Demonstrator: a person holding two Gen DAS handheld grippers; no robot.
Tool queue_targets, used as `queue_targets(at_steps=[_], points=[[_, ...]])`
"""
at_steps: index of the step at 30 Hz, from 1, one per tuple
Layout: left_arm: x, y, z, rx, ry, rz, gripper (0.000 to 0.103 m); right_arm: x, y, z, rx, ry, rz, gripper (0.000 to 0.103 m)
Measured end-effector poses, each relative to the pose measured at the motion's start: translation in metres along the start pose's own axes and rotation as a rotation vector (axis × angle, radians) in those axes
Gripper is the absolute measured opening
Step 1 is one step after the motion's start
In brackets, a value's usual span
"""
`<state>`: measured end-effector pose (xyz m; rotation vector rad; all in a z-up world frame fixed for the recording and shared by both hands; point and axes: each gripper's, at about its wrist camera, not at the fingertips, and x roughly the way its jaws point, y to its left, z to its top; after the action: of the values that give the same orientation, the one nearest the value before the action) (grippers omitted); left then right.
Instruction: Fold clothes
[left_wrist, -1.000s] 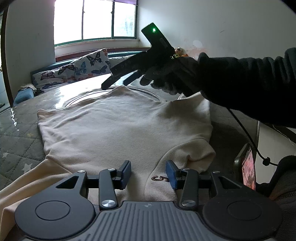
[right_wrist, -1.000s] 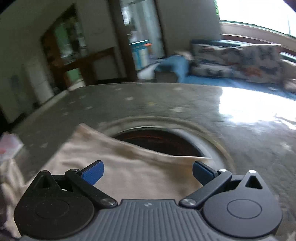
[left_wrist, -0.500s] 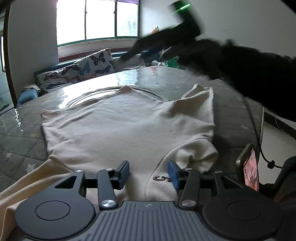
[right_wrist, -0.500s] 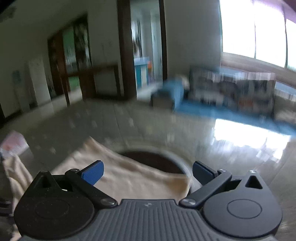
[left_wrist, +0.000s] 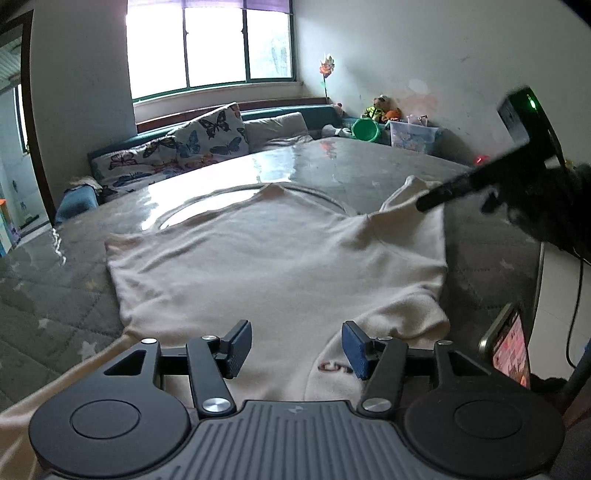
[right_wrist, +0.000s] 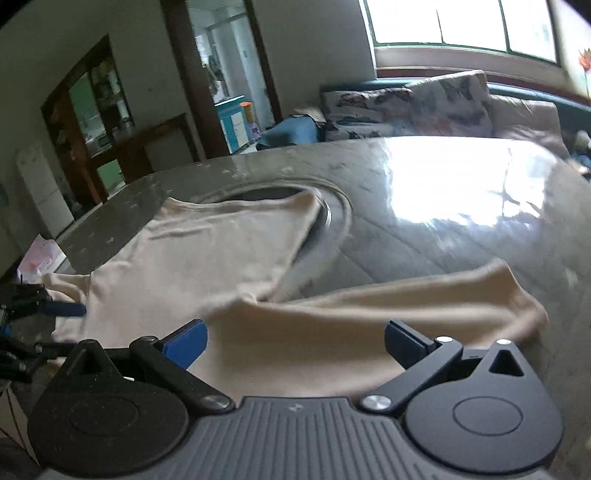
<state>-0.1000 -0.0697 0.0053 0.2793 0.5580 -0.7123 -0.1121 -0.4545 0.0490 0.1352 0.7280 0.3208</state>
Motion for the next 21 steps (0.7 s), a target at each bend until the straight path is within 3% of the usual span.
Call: queue_targets(at_steps=[6,12,16,18,21], points=[[0.009,-0.012,0.026,0.003,-0.031,-0.039,0.058,0.003,-0.011,0.013,0.042,-0.039,0.054,0.103],[0.040,-0.040,0.045,0.072,-0.006,-0.163,0.056,0.024,-0.020,0.015,0.117,0.001,0.095,0.103],[0.061,-0.054,0.050,0.109,0.038,-0.250,0.024,0.038,-0.025,0.019,0.156,0.014,0.108,0.103],[0.071,-0.061,0.053,0.128,0.059,-0.293,0.016,0.046,-0.027,0.023,0.169,0.017,0.111,0.103],[0.082,-0.068,0.055,0.153,0.082,-0.345,0.015,0.055,-0.029,0.027,0.180,0.018,0.107,0.103]])
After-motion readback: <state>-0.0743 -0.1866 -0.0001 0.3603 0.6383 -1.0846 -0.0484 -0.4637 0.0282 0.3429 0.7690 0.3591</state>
